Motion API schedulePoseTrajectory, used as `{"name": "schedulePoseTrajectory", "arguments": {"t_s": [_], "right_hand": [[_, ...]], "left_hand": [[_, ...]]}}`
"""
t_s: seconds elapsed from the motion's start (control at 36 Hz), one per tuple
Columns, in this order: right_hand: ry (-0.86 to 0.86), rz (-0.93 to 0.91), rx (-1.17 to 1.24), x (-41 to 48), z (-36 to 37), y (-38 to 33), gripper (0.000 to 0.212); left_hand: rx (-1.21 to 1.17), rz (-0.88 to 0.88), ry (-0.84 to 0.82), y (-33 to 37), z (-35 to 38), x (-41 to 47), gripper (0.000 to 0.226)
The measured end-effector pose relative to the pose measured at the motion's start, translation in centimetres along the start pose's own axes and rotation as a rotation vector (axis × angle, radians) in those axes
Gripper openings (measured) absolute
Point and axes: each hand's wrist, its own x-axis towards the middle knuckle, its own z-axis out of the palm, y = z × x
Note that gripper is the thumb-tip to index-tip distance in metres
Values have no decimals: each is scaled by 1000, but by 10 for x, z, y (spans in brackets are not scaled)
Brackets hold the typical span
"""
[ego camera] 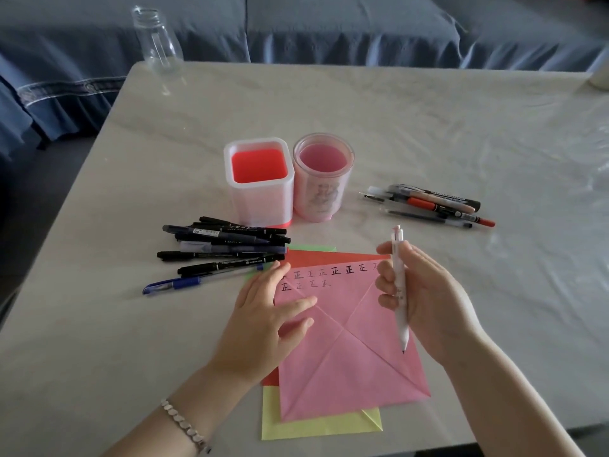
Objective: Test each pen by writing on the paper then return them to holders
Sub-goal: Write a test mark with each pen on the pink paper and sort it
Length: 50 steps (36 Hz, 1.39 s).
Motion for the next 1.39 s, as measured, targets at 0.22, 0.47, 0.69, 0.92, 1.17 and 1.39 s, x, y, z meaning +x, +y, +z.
{"name": "schedulePoseTrajectory", "arguments": {"t_s": [0.22, 0.47, 0.69, 0.92, 1.17, 1.39], "right_hand": [[164, 27, -130, -6, 3, -6, 55], [181, -86, -445, -11, 9, -14, 59], [52, -248, -1056, -9, 2, 17, 21], [-143, -454, -1164, -20, 11, 19, 10], [-32, -747, -1154, -18, 5, 7, 9], [330, -687, -1344, 50, -43, -23, 26]], "left_hand": [[-4, 6, 28, 1, 0, -1, 32], [-7, 36, 63, -1, 3, -1, 31], [-173, -51, 303, 3, -11, -4, 32], [-3, 290, 59, 33, -26, -1, 53], [189, 252, 56, 42, -16, 19, 30], [222, -93, 382, -6, -59, 35, 17]]}}
